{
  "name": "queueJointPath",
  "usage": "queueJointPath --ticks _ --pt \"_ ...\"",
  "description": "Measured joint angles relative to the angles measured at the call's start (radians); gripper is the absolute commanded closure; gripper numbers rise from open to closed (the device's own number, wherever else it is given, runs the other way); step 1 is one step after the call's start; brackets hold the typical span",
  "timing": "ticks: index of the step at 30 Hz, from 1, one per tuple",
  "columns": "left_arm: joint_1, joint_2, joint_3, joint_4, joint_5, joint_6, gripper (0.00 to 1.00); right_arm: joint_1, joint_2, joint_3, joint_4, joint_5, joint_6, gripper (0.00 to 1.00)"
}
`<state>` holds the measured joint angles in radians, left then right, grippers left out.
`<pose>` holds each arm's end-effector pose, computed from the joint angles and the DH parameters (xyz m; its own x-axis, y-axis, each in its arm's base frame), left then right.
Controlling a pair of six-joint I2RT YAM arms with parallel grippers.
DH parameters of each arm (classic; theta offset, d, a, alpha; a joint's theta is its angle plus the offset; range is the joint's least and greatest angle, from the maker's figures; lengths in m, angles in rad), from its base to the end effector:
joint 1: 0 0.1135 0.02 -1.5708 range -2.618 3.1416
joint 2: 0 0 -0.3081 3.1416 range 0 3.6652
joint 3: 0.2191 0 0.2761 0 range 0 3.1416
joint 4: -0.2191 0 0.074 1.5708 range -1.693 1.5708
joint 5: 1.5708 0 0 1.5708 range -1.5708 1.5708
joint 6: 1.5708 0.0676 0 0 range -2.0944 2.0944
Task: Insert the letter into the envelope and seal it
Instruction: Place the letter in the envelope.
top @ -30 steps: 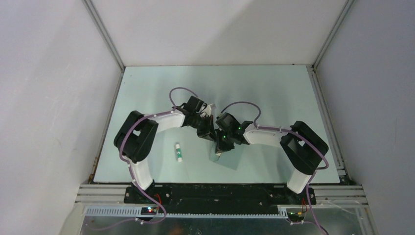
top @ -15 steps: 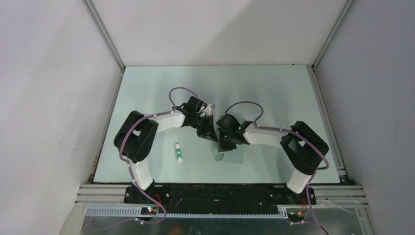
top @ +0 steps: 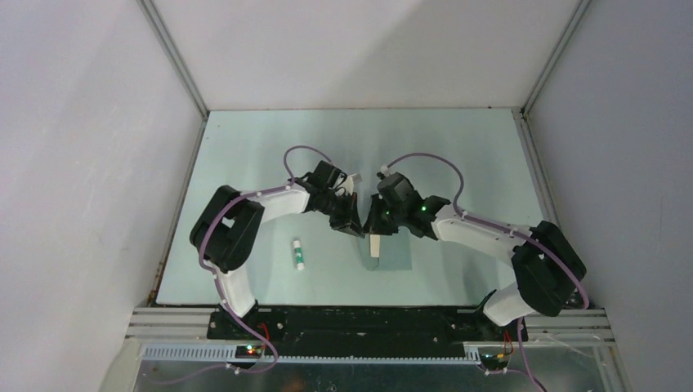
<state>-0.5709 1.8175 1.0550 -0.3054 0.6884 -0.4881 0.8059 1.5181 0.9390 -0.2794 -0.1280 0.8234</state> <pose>0.3070 -0.2482 0.1589 -0.9677 0.1911 -0.1646 0.2504 0.6498 -0.7177 0.2392 0.2616 0.2172 -0.9234 0.0884 -0.3734 -0.1412 0.8264 0.5450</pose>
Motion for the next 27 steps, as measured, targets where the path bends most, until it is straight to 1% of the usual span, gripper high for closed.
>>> queueJointPath --ticks 4,9,14,19,27 --pt "0.000 0.000 0.000 -0.003 0.000 0.000 1.00 -0.064 -0.016 0.000 0.023 0.002 0.007 1.00" --pt "0.000 0.000 0.000 -0.004 0.000 0.000 1.00 -0.119 0.058 0.022 0.013 0.008 0.007 1.00" --pt "0.000 0.000 0.000 -0.004 0.000 0.000 1.00 -0.122 0.150 0.072 0.011 -0.011 0.004 1.00" --pt "0.000 0.000 0.000 -0.004 0.001 0.000 1.00 -0.120 0.190 0.111 0.010 -0.018 0.004 1.00" --pt "0.000 0.000 0.000 -0.008 0.004 0.000 1.00 -0.122 0.309 0.202 -0.056 0.062 -0.009 1.00"
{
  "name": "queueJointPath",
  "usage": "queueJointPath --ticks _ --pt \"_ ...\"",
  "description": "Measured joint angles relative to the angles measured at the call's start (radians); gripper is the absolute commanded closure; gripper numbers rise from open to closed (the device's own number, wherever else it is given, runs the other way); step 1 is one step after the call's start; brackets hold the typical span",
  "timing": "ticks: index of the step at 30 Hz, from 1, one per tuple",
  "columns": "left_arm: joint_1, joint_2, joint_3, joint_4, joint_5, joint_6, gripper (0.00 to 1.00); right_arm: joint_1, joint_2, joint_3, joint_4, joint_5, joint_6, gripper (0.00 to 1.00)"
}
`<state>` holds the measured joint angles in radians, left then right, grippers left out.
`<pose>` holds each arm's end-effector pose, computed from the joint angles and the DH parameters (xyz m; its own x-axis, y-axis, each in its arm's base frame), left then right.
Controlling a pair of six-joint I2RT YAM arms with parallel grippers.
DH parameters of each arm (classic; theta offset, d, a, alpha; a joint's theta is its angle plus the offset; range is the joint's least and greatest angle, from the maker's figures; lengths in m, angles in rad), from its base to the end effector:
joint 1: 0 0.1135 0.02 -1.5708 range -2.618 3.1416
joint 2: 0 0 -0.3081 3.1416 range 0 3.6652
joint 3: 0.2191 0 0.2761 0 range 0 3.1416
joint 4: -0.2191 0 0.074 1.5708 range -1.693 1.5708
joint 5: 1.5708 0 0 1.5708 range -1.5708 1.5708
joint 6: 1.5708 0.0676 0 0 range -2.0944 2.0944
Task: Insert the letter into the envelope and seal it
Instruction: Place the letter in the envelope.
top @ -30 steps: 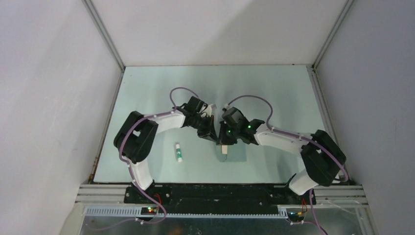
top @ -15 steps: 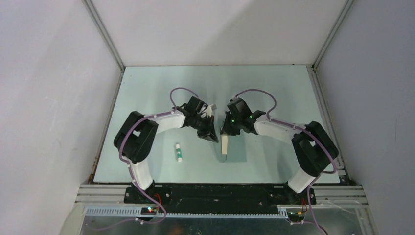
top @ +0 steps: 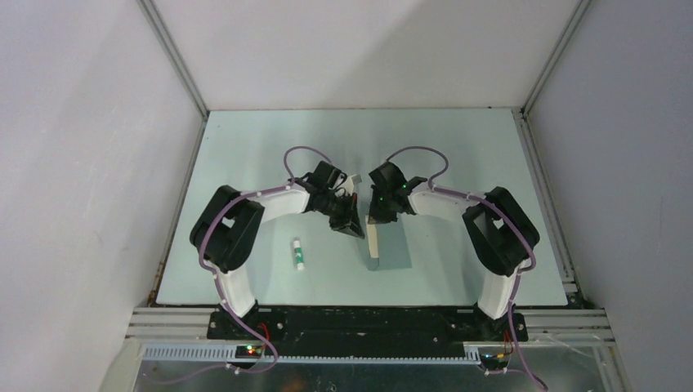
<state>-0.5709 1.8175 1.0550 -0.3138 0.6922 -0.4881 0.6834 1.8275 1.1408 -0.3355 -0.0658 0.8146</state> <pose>0.3060 -0.2478 0.1586 -0.9687 0.1931 -0.1557 0.2452 0.6506 -0.7187 0.3217 0.2677 0.1664 -0.9317 0.1774 -0.3170 0.0308 0.9080 0.4179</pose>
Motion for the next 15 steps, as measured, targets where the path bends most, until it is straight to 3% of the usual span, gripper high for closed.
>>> queueJointPath --ticks 15 --pt "-0.001 0.000 0.000 -0.008 -0.008 0.001 1.00 -0.002 0.019 0.014 -0.066 0.061 -0.026 1.00"
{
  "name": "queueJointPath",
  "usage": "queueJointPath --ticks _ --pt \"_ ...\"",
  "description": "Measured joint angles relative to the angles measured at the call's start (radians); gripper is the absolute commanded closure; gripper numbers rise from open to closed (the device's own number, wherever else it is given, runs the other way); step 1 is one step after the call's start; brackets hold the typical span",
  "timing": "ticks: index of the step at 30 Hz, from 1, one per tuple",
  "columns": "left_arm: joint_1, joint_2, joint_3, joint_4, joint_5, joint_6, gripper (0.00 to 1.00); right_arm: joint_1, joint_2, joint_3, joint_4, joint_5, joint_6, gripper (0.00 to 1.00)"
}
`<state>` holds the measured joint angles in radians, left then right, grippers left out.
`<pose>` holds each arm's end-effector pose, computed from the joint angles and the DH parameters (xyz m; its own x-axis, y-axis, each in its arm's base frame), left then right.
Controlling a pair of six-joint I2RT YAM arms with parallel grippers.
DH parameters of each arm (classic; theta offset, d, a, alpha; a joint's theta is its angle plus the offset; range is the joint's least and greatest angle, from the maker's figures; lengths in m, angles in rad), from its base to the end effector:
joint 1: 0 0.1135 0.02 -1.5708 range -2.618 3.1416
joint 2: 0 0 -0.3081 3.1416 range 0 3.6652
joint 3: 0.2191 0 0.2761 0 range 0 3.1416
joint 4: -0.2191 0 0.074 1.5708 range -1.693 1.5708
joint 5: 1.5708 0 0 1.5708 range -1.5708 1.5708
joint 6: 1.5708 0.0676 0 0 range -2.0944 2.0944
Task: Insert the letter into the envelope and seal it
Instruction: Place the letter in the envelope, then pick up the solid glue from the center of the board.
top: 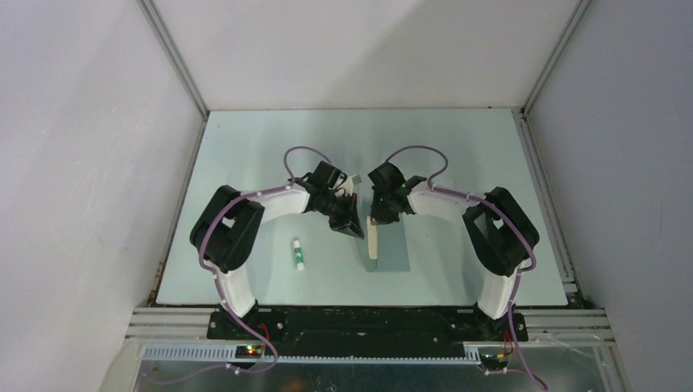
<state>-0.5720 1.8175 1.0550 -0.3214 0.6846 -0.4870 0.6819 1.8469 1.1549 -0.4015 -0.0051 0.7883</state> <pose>0.3054 -0.2474 0.1578 -0.9694 0.1929 -0.1520 0.2427 0.6580 -0.7129 0.3219 0.2617 0.1584 -0.9344 0.1548 -0.3207 0.0434 0.9433 0.3290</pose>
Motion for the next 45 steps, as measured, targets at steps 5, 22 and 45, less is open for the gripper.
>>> queueJointPath --ticks 5,22,45 --pt "0.000 0.000 0.000 -0.011 0.004 0.002 1.00 0.000 -0.065 0.000 -0.008 -0.008 -0.017 1.00" --pt "0.014 0.099 0.305 -0.245 -0.031 0.131 0.52 -0.109 -0.495 -0.225 -0.016 -0.017 -0.029 0.82" --pt "0.104 -0.652 -0.060 -0.451 -0.917 -0.052 0.04 -0.242 -0.980 -0.466 -0.180 0.031 -0.095 0.35"
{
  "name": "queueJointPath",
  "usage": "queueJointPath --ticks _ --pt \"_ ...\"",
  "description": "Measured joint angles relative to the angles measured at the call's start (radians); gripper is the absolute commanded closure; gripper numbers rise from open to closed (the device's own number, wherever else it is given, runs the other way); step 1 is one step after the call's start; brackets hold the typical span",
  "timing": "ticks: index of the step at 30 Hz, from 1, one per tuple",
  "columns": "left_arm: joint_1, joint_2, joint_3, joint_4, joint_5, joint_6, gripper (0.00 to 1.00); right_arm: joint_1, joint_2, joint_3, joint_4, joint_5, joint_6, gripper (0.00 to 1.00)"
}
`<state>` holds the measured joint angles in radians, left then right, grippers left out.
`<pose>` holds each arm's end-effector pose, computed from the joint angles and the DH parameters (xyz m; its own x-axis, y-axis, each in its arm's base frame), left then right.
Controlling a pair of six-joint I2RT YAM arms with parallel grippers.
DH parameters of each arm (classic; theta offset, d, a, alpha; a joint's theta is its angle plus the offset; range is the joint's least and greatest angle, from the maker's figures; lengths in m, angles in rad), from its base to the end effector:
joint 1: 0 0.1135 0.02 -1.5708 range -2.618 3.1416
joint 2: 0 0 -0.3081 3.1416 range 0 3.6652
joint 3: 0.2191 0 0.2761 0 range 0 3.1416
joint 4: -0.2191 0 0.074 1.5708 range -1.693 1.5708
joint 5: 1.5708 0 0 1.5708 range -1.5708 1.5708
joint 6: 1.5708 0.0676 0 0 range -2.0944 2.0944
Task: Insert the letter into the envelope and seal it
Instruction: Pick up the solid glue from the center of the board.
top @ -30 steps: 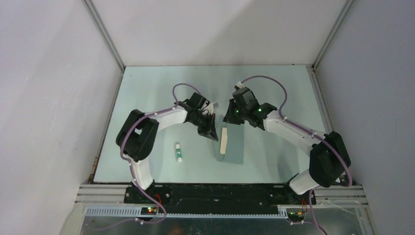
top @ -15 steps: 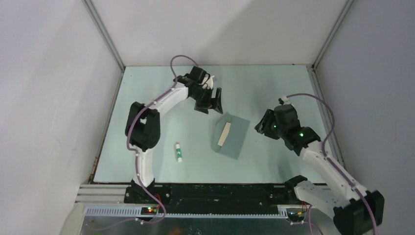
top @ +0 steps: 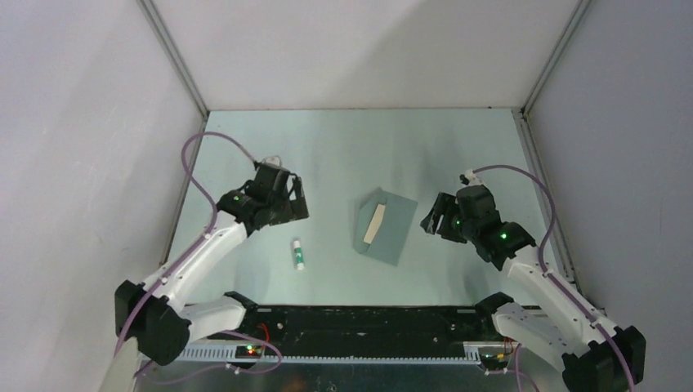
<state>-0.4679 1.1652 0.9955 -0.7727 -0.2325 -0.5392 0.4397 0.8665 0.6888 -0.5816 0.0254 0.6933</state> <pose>0.2358 -0.1017 0.2972 -0.7829 -0.1642 -0.6002 -0.0978 0.9850 -0.1419 0.1809 0.0832 0.2623 -0.7404 0.3577 -0.5690 0.0836 0.8891 0.4501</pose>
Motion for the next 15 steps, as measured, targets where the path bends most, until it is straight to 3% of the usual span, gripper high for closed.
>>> queueJointPath --ticks 7,15 --pt "0.000 -0.026 -0.251 0.053 0.013 -0.170 0.22 0.068 0.080 0.000 0.072 -0.036 0.003 0.35" --pt "-0.001 0.077 -0.316 0.188 0.060 -0.205 0.41 0.135 0.111 0.000 0.109 -0.044 0.023 0.34"
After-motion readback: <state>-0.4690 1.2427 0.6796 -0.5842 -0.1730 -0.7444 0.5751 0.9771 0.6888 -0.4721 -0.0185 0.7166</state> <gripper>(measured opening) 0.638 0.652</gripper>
